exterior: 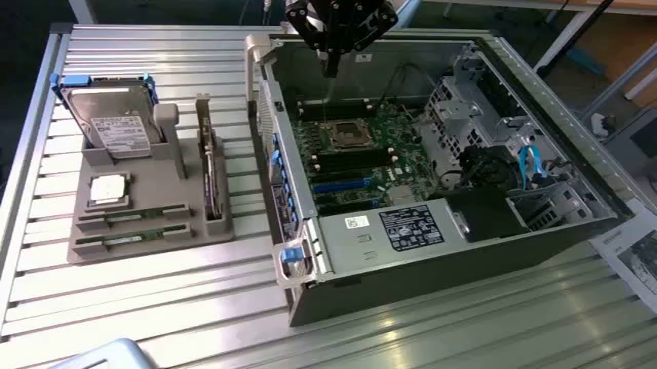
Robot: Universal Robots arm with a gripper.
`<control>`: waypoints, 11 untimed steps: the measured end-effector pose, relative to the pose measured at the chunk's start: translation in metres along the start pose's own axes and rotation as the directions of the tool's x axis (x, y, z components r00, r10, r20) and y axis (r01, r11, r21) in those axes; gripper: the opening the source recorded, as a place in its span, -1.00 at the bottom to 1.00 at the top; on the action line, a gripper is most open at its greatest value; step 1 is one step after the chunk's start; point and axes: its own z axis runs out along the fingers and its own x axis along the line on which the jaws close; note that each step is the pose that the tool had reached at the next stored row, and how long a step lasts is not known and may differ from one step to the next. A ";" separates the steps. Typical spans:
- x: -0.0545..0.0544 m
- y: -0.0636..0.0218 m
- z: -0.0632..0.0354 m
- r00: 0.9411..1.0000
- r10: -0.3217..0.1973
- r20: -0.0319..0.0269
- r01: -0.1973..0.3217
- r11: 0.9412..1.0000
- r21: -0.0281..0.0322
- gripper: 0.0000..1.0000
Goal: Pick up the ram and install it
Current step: 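Reach for the ram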
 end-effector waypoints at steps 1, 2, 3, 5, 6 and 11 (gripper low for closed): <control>0.000 0.0000 0.0000 1.000 0.000 0.000 0.000 1.000 0.000 -0.80; 0.000 0.0000 0.0000 1.000 0.000 0.000 0.000 1.000 0.000 -0.80; 0.000 0.0000 0.0000 1.000 0.000 0.000 0.000 1.000 0.000 -0.80; 0.000 0.0000 0.0000 1.000 0.000 0.000 0.000 1.000 0.000 -0.80; 0.000 0.0000 0.0000 1.000 0.000 0.000 0.000 1.000 0.000 -0.80; 0.000 0.0000 0.0000 1.000 0.000 0.000 0.000 1.000 0.000 -0.80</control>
